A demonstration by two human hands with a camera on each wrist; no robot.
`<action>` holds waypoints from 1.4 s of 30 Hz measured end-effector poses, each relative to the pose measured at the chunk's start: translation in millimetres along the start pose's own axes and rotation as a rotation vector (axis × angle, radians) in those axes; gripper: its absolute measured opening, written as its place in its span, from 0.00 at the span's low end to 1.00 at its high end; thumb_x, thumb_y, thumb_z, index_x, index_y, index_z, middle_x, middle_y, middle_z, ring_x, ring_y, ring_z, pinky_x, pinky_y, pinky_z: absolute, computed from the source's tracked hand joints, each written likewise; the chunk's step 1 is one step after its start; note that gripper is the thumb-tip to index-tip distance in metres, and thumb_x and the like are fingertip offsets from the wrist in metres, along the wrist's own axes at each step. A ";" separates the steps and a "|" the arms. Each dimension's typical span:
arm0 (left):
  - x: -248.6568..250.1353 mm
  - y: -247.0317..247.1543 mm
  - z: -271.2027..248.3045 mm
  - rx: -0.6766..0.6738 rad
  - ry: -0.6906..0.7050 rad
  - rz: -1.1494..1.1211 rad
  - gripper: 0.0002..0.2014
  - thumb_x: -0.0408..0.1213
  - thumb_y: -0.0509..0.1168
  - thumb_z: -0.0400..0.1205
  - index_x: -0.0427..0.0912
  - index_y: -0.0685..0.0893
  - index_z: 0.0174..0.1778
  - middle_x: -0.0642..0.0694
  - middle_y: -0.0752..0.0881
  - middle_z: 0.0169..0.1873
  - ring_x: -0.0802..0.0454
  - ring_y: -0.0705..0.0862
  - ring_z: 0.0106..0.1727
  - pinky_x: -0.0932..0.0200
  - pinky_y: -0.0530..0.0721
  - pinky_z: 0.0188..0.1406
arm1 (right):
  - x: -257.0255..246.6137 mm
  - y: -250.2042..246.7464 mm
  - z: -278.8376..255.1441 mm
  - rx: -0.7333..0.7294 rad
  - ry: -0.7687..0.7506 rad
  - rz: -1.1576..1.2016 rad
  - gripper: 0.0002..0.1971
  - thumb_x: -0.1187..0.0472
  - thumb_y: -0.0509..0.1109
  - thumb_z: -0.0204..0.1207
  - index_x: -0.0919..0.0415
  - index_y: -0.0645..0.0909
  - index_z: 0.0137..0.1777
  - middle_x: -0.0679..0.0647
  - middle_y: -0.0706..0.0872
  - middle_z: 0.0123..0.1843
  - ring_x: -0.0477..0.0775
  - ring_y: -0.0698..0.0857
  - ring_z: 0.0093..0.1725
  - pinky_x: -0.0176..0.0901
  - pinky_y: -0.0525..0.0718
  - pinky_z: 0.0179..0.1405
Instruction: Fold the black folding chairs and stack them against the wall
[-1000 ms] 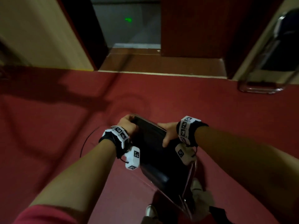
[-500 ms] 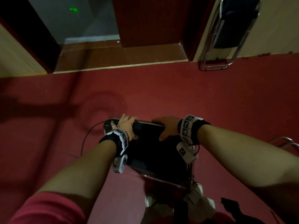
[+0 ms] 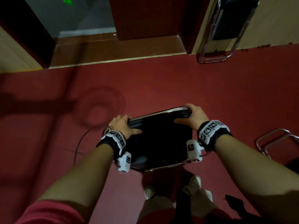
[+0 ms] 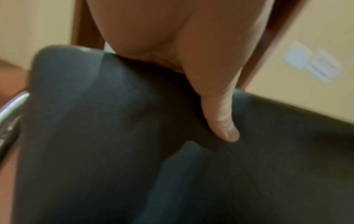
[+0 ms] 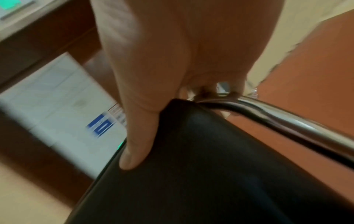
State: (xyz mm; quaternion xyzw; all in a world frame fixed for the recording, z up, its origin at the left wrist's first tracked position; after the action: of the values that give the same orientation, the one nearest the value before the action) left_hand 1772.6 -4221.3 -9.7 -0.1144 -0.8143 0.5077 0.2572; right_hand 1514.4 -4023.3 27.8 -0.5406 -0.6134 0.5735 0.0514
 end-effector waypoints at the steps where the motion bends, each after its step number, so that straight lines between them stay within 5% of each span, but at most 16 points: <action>1: -4.1 -1.1 -4.3 0.020 -0.038 -0.044 0.42 0.75 0.75 0.57 0.59 0.80 0.65 0.51 0.79 0.55 0.44 0.77 0.64 0.45 0.75 0.69 | 4.4 -0.9 -0.3 0.024 0.006 0.042 0.47 0.40 0.85 0.58 0.47 0.72 0.78 0.56 0.75 0.69 0.58 0.77 0.69 0.49 0.75 0.73; 6: -49.8 20.7 -14.3 0.037 -0.219 -0.600 0.46 0.62 0.86 0.55 0.57 0.80 0.70 0.49 0.83 0.61 0.49 0.84 0.62 0.51 0.83 0.68 | 22.9 -5.9 5.2 0.066 0.084 0.097 0.53 0.39 0.86 0.56 0.52 0.68 0.81 0.57 0.74 0.75 0.58 0.76 0.74 0.50 0.74 0.75; 10: -55.5 27.9 -22.8 0.086 -0.193 -0.848 0.36 0.35 0.85 0.68 0.41 0.79 0.72 0.47 0.86 0.57 0.52 0.85 0.57 0.75 0.81 0.51 | 37.7 -0.2 5.7 0.082 0.138 0.140 0.65 0.21 0.79 0.35 0.47 0.71 0.77 0.54 0.79 0.71 0.58 0.79 0.71 0.57 0.79 0.72; 12: -56.5 34.8 -28.9 0.142 -0.217 -0.927 0.35 0.35 0.84 0.69 0.43 0.78 0.71 0.47 0.85 0.57 0.51 0.85 0.58 0.72 0.80 0.52 | 45.4 6.9 6.0 0.089 0.124 0.200 0.62 0.20 0.80 0.34 0.43 0.73 0.73 0.52 0.81 0.68 0.56 0.81 0.68 0.56 0.82 0.69; 16: -62.0 48.1 -37.2 0.214 -0.282 -1.088 0.34 0.35 0.84 0.69 0.48 0.78 0.69 0.47 0.86 0.59 0.51 0.85 0.60 0.62 0.80 0.61 | 36.2 6.8 -1.7 0.084 0.106 0.315 0.48 0.45 0.90 0.52 0.53 0.74 0.74 0.51 0.83 0.64 0.52 0.84 0.63 0.41 0.81 0.61; 20: -62.1 54.8 -42.3 0.254 -0.336 -1.181 0.38 0.33 0.83 0.71 0.41 0.73 0.75 0.45 0.83 0.61 0.50 0.83 0.62 0.61 0.79 0.63 | 39.0 7.3 -5.3 0.069 0.075 0.309 0.57 0.28 0.85 0.43 0.43 0.71 0.76 0.54 0.79 0.71 0.54 0.81 0.69 0.50 0.80 0.70; 22: -64.4 56.8 -42.9 0.263 -0.365 -1.217 0.35 0.31 0.82 0.71 0.40 0.74 0.73 0.44 0.84 0.60 0.49 0.84 0.61 0.60 0.79 0.63 | 42.9 3.5 -8.9 0.002 0.071 0.342 0.56 0.38 0.86 0.56 0.46 0.63 0.83 0.56 0.71 0.79 0.56 0.74 0.76 0.44 0.72 0.74; 24: -67.3 60.5 -42.3 0.269 -0.389 -1.242 0.35 0.32 0.82 0.71 0.40 0.74 0.73 0.43 0.84 0.61 0.47 0.84 0.62 0.57 0.80 0.64 | 51.4 0.3 -9.6 -0.031 0.092 0.379 0.50 0.49 0.84 0.66 0.53 0.60 0.85 0.56 0.70 0.80 0.55 0.72 0.78 0.40 0.69 0.70; 28: -62.2 60.1 -38.1 0.284 -0.409 -1.250 0.35 0.27 0.80 0.73 0.35 0.73 0.75 0.41 0.83 0.61 0.47 0.83 0.61 0.56 0.80 0.64 | 57.4 -1.6 -12.0 0.021 0.152 0.408 0.35 0.54 0.84 0.67 0.55 0.73 0.72 0.50 0.81 0.65 0.51 0.80 0.64 0.37 0.72 0.57; 35: -9.5 60.3 -16.6 0.313 -0.442 -1.173 0.37 0.30 0.81 0.72 0.39 0.73 0.77 0.44 0.82 0.62 0.50 0.81 0.61 0.62 0.76 0.61 | 92.7 -21.3 16.4 0.035 0.195 0.558 0.32 0.56 0.85 0.65 0.52 0.76 0.68 0.47 0.84 0.57 0.48 0.82 0.55 0.26 0.73 0.40; 38: 31.8 60.8 -0.9 0.342 -0.461 -1.147 0.37 0.30 0.83 0.69 0.40 0.76 0.75 0.45 0.84 0.61 0.49 0.83 0.61 0.61 0.78 0.61 | 122.1 -40.0 44.0 0.066 0.223 0.562 0.30 0.57 0.86 0.63 0.54 0.80 0.65 0.48 0.86 0.55 0.49 0.84 0.53 0.30 0.77 0.40; 42: 93.4 64.9 17.5 0.437 -0.522 -1.123 0.37 0.29 0.86 0.64 0.43 0.81 0.69 0.45 0.87 0.59 0.46 0.86 0.60 0.58 0.82 0.62 | 163.3 -74.8 92.2 0.068 0.212 0.519 0.36 0.58 0.87 0.62 0.61 0.80 0.71 0.51 0.84 0.56 0.55 0.84 0.59 0.46 0.83 0.57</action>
State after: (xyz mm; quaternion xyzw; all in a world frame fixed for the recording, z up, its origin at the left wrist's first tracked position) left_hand 1679.8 -4163.3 -45.0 0.5101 -0.6638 0.4610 0.2944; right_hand 1339.2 -3947.0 -37.5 -0.7344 -0.4261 0.5280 -0.0154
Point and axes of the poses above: each hand's wrist, its own z-axis towards the middle knuckle, its own y-axis out of the palm, x = y × z, the point moved 2 cm from there along z, towards the middle knuckle
